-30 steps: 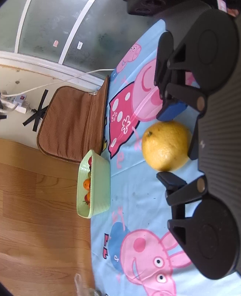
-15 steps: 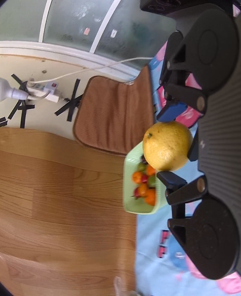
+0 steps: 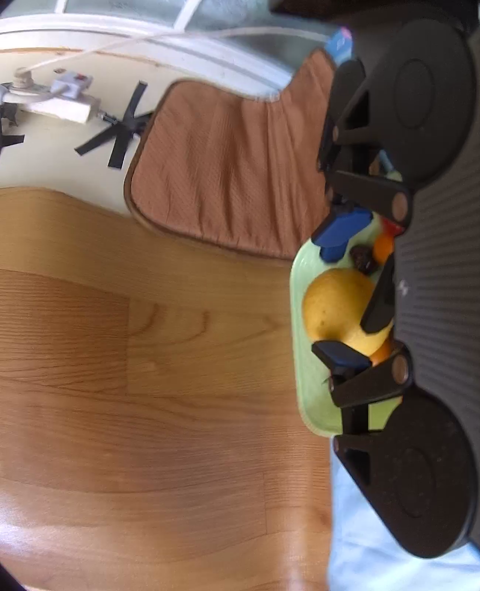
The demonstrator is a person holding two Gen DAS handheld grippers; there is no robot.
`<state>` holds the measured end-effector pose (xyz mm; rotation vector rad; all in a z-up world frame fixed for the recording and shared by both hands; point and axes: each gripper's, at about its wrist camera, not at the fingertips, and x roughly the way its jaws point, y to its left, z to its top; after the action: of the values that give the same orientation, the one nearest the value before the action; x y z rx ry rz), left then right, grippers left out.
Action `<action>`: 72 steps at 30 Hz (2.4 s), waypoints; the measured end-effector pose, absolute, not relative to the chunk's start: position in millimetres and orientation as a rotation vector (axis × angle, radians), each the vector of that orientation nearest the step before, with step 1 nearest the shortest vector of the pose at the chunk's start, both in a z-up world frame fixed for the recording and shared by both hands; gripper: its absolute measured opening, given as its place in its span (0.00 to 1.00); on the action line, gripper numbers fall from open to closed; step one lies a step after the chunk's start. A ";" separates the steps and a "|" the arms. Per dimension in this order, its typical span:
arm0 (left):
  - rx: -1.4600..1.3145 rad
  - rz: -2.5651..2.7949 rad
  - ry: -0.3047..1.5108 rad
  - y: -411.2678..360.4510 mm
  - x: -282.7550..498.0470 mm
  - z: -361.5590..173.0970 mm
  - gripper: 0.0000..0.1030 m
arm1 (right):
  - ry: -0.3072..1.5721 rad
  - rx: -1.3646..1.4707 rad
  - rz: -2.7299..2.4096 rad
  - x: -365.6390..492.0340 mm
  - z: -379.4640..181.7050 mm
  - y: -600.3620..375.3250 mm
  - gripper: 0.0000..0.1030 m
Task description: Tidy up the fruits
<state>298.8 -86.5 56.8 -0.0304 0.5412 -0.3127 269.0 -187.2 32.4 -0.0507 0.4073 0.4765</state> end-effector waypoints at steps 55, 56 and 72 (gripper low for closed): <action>0.036 0.100 0.496 -83.6 -6.8 48.4 1.00 | 0.555 0.309 0.379 -7.1 40.4 -255.2 0.66; 0.040 0.102 0.501 -83.9 -6.3 47.8 1.00 | 0.555 0.313 0.379 -6.5 40.3 -255.8 0.66; 0.024 0.092 0.576 -86.3 9.3 38.2 1.00 | 0.530 0.309 0.349 -9.1 38.6 -262.7 0.71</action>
<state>9.3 -86.3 38.2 0.0238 0.5757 0.0920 -9.1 -262.7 38.6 0.3093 0.5296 0.3490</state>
